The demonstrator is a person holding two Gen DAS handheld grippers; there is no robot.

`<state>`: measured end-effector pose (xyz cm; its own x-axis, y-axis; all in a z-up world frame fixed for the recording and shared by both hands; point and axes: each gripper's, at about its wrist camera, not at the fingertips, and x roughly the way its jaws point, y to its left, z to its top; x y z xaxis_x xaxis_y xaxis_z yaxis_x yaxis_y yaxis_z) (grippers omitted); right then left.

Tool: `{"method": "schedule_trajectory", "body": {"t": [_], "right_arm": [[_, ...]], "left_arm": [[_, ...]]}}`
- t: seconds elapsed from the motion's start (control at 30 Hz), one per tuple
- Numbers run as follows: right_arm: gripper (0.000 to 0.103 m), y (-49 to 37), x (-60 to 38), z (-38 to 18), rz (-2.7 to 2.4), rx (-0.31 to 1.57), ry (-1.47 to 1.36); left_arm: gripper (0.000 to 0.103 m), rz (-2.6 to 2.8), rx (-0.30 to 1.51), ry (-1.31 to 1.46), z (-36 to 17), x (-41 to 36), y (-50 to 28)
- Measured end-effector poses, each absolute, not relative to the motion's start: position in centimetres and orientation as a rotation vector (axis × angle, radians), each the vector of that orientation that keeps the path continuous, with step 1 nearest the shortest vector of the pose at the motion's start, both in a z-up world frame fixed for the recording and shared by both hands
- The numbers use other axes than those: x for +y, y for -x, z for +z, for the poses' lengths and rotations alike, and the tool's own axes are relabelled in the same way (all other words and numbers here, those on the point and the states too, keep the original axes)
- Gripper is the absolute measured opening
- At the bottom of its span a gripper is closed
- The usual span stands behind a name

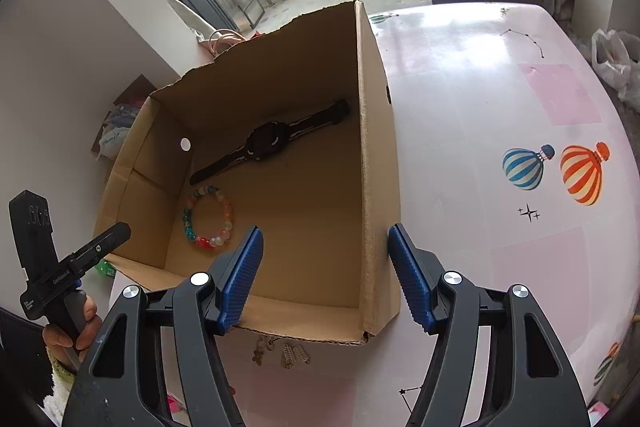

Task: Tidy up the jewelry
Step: 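Withdraw both tools from the box back toward the jewelry on the table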

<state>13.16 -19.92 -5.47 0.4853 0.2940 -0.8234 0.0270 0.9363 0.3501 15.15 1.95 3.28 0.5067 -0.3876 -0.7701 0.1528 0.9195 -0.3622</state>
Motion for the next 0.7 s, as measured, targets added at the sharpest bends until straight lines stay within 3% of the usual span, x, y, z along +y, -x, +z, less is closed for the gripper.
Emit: {"method": "schedule_trajectory", "body": {"t": [0.7], "right_arm": [[0.063, -10.2, -20.1, -4.4, 0.155, 1.071, -0.351]], "left_arm": [[0.080, -0.391, 0.997, 0.309, 3.8, 2.8, -10.0]]}}
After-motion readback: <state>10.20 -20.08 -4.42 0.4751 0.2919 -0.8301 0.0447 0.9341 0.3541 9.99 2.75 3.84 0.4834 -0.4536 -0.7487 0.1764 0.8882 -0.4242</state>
